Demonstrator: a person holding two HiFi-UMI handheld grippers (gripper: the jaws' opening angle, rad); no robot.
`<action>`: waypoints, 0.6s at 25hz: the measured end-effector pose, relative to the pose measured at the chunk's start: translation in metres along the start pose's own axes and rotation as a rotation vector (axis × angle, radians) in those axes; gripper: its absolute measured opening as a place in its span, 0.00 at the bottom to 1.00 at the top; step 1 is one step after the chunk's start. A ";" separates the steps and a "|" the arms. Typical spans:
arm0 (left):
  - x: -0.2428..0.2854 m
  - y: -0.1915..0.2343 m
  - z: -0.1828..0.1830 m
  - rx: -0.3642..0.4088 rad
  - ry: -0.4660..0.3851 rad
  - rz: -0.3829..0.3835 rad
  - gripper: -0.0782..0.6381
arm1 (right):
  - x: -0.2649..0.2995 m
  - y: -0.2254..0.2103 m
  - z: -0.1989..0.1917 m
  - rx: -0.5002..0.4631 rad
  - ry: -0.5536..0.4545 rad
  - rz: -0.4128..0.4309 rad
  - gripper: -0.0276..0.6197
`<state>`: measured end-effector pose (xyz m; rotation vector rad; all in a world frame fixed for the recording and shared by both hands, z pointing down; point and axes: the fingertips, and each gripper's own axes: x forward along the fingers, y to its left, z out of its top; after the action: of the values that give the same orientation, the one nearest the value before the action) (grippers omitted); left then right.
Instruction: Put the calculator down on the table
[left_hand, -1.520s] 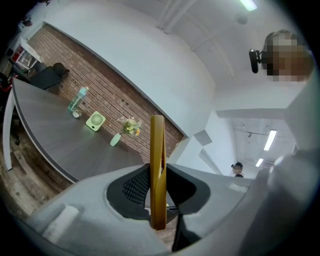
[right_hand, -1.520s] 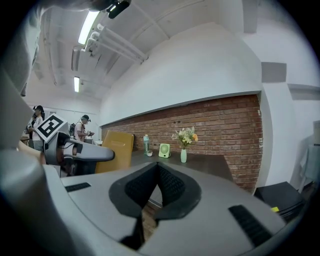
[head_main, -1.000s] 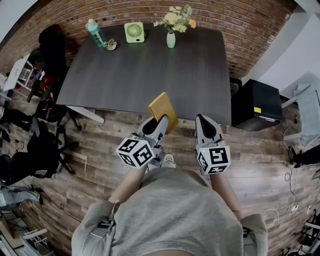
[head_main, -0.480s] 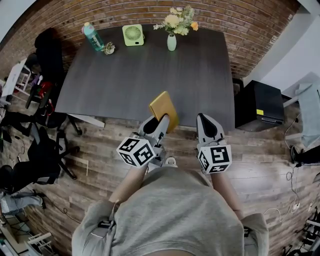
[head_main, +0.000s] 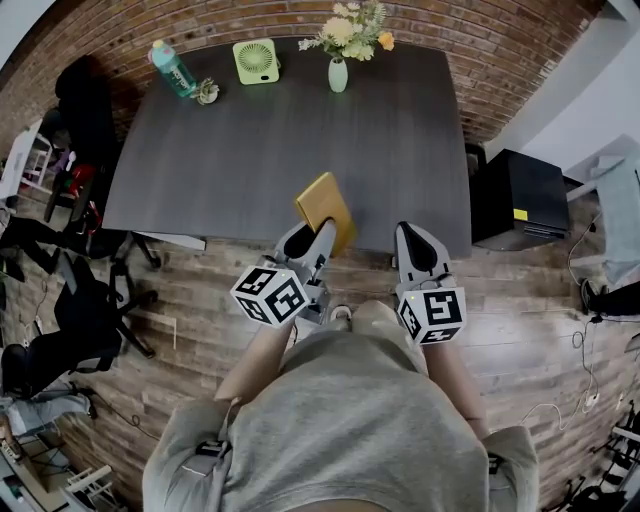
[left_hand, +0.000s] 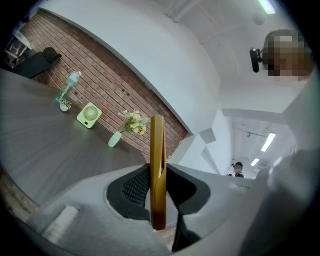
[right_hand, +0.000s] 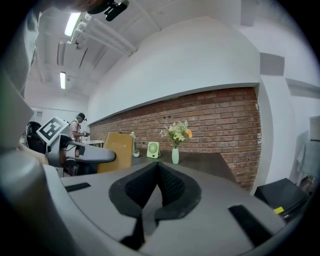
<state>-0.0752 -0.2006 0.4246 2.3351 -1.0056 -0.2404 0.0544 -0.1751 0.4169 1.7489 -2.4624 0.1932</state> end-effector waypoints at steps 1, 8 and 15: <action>0.003 0.002 -0.001 -0.002 0.006 0.000 0.23 | 0.001 -0.002 0.000 0.001 0.002 -0.004 0.05; 0.029 0.011 -0.015 -0.026 0.046 0.003 0.23 | 0.009 -0.019 -0.009 0.017 0.017 -0.026 0.05; 0.060 0.030 -0.024 -0.045 0.082 0.030 0.23 | 0.035 -0.036 -0.015 0.027 0.029 -0.010 0.05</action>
<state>-0.0425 -0.2491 0.4651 2.2684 -0.9845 -0.1526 0.0777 -0.2167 0.4392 1.7561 -2.4412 0.2498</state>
